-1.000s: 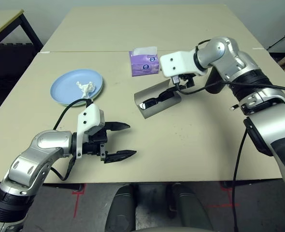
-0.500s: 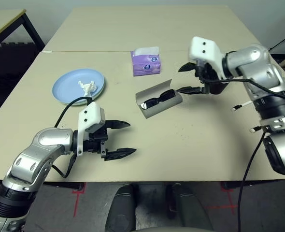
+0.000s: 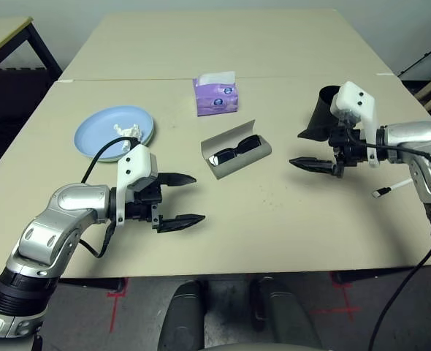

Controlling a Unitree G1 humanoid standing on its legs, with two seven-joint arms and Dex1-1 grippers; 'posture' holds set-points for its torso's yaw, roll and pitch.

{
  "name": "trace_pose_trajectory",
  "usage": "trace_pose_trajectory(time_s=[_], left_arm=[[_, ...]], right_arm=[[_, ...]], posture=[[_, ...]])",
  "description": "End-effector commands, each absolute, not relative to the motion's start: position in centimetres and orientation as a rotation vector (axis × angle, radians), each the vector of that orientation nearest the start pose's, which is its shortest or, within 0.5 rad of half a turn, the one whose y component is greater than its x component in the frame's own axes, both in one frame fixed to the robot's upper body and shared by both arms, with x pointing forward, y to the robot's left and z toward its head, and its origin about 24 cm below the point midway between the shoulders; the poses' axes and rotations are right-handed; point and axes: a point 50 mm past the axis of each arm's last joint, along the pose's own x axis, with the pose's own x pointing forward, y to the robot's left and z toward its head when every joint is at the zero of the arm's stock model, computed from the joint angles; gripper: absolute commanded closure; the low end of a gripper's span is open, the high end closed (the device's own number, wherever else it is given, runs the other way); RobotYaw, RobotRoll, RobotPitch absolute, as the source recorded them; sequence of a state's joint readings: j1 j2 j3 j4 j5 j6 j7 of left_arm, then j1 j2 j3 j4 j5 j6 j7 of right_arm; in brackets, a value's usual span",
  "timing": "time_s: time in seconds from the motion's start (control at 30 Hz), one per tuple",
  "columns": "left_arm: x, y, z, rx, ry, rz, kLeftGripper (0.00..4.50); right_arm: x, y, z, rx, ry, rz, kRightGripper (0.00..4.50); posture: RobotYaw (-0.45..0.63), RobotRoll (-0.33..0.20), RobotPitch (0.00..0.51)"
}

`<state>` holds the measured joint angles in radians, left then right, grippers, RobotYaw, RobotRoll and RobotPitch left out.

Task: Organize and tidy the items on the table.

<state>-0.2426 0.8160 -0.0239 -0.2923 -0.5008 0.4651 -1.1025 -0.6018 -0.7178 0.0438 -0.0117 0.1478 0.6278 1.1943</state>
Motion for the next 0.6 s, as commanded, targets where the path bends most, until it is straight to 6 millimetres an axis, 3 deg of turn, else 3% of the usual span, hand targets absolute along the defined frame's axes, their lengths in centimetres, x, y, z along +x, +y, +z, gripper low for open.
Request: trace_pose_trajectory(time_s=[0.03, 0.33, 0.6], left_arm=[[25.2, 19.2, 15.4, 0.335, 0.186, -1.21, 0.0], [28.9, 18.9, 17.2, 0.207, 0.105, -0.943, 0.0], [30.3, 19.0, 17.9, 0.164, 0.139, -0.834, 0.0]], right_arm=[[30.1, -20.4, 18.2, -0.479, 0.326, 1.043, 0.05], [29.6, -20.7, 17.8, -0.532, 0.241, 1.086, 0.05], [29.5, -22.8, 17.1, -0.529, 0.198, 1.04, 0.05]], posture=[[0.02, 0.0, 0.088], [0.02, 0.0, 0.075], [0.01, 0.0, 0.076]])
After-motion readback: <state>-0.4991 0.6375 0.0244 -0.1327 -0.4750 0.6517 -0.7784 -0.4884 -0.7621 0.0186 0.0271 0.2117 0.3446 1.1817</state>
